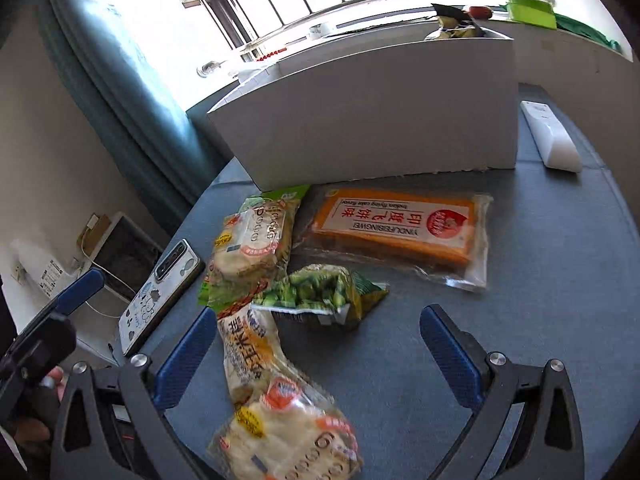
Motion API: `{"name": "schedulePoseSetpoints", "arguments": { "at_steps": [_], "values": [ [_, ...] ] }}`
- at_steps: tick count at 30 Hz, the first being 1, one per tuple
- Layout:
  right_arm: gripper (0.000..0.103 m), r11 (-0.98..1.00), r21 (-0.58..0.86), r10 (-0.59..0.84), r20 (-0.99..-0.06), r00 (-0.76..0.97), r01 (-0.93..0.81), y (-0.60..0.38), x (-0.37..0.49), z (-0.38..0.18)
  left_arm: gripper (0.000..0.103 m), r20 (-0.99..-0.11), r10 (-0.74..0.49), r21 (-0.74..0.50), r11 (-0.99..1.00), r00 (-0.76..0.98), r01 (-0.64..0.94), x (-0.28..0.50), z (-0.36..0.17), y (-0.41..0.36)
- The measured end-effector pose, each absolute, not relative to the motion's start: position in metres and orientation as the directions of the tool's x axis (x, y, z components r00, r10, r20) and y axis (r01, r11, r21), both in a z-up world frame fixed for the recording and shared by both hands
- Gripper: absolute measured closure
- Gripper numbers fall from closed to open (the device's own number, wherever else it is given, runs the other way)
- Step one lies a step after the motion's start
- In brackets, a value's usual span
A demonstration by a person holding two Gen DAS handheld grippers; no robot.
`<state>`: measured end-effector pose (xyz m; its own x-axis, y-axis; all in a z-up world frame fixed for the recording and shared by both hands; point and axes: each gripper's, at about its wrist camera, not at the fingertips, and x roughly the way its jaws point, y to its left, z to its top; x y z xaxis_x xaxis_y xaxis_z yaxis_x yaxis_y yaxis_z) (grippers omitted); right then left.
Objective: Organize snacks
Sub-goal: 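Grasp the green pea snack pack with the right gripper while the left grasps the round bread pack, then drop the pea pack into the box with the right gripper while the left drops the bread pack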
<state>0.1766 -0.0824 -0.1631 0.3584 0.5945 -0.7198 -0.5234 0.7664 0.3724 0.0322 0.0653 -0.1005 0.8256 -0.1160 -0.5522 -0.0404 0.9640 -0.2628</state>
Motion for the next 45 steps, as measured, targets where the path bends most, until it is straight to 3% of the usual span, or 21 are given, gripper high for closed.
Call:
{"name": "schedulePoseSetpoints", "arguments": {
  "at_steps": [3,7,10,22,31,33,39,45],
  "values": [
    [0.0,0.79,0.326,0.548,-0.756,0.358,-0.52,-0.063,0.188,-0.17,0.0,-0.559,-0.112,-0.265,0.963,0.822,-0.049,0.032,-0.102,0.067],
    [0.033,0.793,0.291,0.525,-0.772,0.358,-0.535,-0.053,0.19,-0.176,0.0,-0.566,-0.105,-0.272,0.96,0.818,-0.065,0.032,-0.106,0.071],
    [0.042,0.78,0.31,0.549,-0.756,0.357,-0.543,-0.059,0.188,-0.172,0.0,-0.573,-0.106,-0.279,0.958,0.813,-0.072,0.035,-0.109,0.073],
    [0.045,0.752,0.442,0.648,-0.632,0.424,-0.49,-0.138,0.168,-0.131,0.0,-0.697,-0.09,-0.208,0.975,0.711,-0.08,0.101,-0.135,0.054],
    [0.045,0.77,0.448,0.636,-0.597,0.49,-0.454,-0.185,0.145,-0.115,0.003,-0.804,0.043,-0.097,0.975,0.594,-0.201,0.177,-0.173,0.057],
    [0.045,0.769,0.454,0.638,-0.598,0.486,-0.45,-0.188,0.145,-0.117,0.027,-0.791,0.038,-0.101,0.976,0.611,-0.192,0.176,-0.173,0.06],
    [0.045,0.756,0.479,0.653,-0.591,0.473,-0.446,-0.193,0.149,-0.122,0.027,-0.72,-0.01,-0.149,0.979,0.694,-0.14,0.153,-0.151,0.072],
    [0.045,0.735,0.471,0.677,-0.549,0.489,-0.488,-0.179,0.17,-0.099,0.027,-0.577,-0.041,-0.184,0.98,0.816,-0.081,0.141,-0.091,0.077]
  ]
}}
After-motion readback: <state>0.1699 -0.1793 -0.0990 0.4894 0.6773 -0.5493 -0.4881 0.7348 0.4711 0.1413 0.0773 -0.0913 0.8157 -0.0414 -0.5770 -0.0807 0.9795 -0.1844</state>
